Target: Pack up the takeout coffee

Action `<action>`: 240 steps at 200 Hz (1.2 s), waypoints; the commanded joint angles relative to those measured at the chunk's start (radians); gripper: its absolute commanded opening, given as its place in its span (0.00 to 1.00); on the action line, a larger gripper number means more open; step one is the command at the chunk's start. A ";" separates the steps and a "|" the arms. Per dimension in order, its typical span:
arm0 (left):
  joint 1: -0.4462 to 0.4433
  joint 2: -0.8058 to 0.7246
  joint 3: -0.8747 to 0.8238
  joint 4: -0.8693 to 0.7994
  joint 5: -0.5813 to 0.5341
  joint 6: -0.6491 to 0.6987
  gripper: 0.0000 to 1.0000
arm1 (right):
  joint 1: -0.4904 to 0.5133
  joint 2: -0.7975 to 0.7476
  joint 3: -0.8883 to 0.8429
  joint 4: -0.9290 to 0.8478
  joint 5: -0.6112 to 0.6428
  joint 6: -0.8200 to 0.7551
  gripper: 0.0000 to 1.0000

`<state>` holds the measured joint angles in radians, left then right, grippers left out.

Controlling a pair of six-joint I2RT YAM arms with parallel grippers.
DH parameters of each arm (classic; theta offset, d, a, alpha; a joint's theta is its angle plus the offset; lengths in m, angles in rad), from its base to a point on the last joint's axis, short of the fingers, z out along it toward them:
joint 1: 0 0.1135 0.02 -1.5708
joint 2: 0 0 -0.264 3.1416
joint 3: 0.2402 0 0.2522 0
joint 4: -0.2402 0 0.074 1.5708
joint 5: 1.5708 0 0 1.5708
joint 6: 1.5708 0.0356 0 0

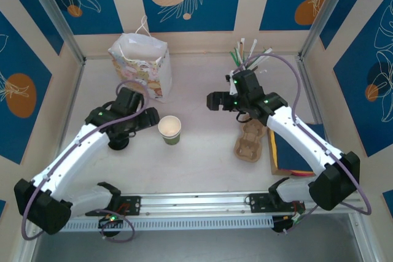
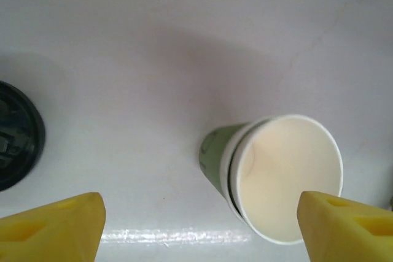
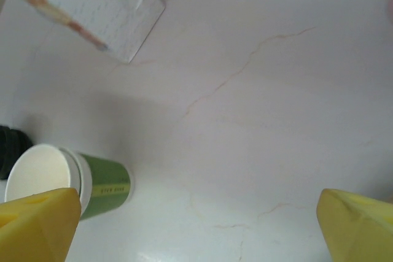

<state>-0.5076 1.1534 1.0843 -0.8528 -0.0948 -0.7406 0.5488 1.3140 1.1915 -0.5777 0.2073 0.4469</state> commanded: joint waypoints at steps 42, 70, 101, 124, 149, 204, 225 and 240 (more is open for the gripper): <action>-0.092 0.186 0.144 -0.126 -0.018 0.025 0.45 | 0.097 0.040 0.039 -0.036 0.076 -0.034 0.99; -0.099 0.264 0.179 -0.130 -0.005 0.041 0.35 | 0.111 0.044 0.043 -0.040 0.089 -0.040 0.99; -0.099 0.317 0.198 -0.142 -0.011 0.043 0.31 | 0.121 0.038 0.043 -0.044 0.100 -0.042 0.99; -0.100 0.342 0.209 -0.149 -0.006 0.047 0.28 | 0.129 0.040 0.043 -0.045 0.109 -0.045 0.99; -0.100 0.357 0.208 -0.145 0.003 0.049 0.23 | 0.131 0.043 0.045 -0.050 0.118 -0.046 0.99; -0.099 0.374 0.200 -0.134 0.021 0.056 0.18 | 0.131 0.052 0.052 -0.053 0.124 -0.049 0.99; -0.098 0.371 0.190 -0.129 0.024 0.056 0.16 | 0.131 0.054 0.053 -0.054 0.124 -0.049 0.99; -0.098 0.365 0.182 -0.124 0.023 0.053 0.14 | 0.131 0.057 0.055 -0.057 0.126 -0.050 0.99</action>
<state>-0.5987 1.5208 1.2598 -0.9619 -0.0853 -0.6979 0.6750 1.3647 1.2102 -0.6220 0.3157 0.4084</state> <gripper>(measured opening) 0.156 0.988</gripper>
